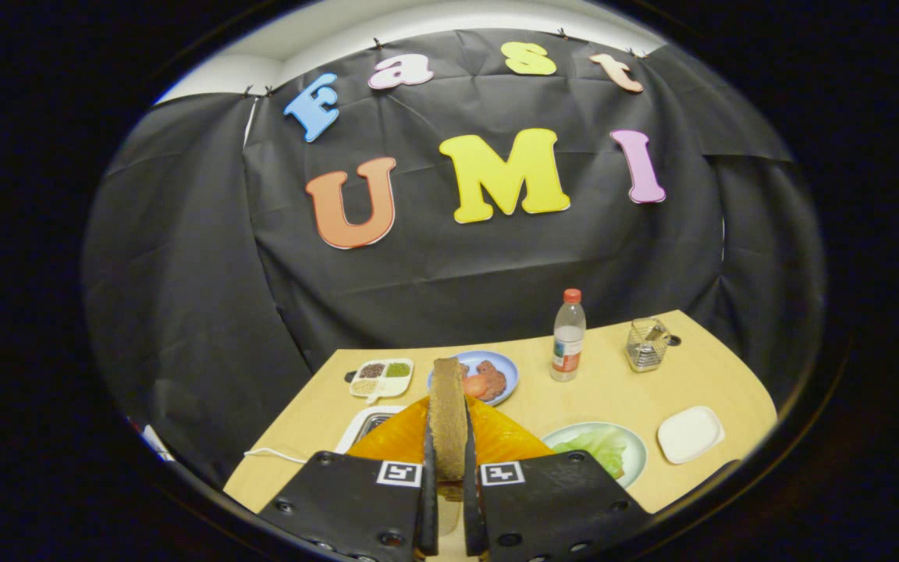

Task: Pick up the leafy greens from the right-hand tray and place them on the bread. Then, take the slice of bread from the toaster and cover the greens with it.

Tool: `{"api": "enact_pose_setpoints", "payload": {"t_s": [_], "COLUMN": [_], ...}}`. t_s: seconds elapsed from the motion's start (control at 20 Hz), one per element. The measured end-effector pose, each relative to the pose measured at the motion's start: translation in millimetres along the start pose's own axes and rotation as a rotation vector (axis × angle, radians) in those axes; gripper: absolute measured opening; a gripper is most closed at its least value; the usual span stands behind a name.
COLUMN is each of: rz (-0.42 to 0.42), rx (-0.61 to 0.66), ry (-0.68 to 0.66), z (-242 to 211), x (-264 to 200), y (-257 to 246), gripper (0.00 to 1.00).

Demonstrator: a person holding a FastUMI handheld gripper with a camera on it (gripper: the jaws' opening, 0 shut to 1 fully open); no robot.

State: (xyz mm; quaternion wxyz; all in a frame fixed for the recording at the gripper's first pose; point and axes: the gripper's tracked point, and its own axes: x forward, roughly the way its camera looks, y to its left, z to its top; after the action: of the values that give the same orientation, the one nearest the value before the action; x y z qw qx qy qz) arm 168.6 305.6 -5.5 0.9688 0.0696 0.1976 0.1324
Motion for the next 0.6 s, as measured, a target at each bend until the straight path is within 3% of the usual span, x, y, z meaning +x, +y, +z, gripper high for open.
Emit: {"api": "enact_pose_setpoints", "payload": {"t_s": [0.35,0.6], "rz": [-0.098,-0.109], "rx": [0.015,0.087], "ry": [0.065,0.111], "z": [-44.8,-76.3], "x": [33.4,59.4], "y": [-65.2,-98.0], "gripper": [0.13,0.13]}}
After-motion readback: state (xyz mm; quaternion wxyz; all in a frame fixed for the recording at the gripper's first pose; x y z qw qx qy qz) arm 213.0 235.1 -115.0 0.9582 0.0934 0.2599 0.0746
